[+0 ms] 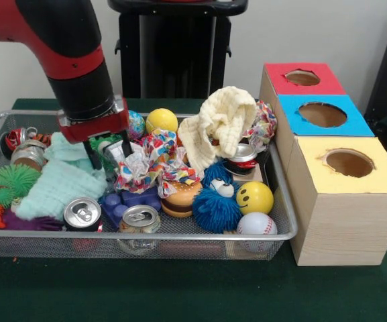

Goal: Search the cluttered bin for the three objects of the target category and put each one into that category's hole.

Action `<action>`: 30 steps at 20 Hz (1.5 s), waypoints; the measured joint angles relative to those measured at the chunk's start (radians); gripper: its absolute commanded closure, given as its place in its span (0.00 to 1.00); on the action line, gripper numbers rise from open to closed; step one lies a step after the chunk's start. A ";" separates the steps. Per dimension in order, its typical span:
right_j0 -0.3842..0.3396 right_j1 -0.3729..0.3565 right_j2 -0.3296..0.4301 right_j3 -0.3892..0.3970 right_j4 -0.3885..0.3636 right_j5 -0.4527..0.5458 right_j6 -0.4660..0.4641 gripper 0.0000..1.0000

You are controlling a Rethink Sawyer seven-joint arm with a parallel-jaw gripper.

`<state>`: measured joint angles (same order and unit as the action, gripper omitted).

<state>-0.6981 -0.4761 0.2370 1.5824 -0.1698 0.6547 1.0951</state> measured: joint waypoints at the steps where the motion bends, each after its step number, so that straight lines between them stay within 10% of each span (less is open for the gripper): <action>1: 0.008 0.001 0.000 0.003 -0.011 -0.010 0.000 0.00; 30: 0.059 0.042 -0.014 -0.004 -0.090 -0.126 0.000 0.00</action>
<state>-0.6387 -0.4345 0.2230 1.5787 -0.2594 0.5285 1.0951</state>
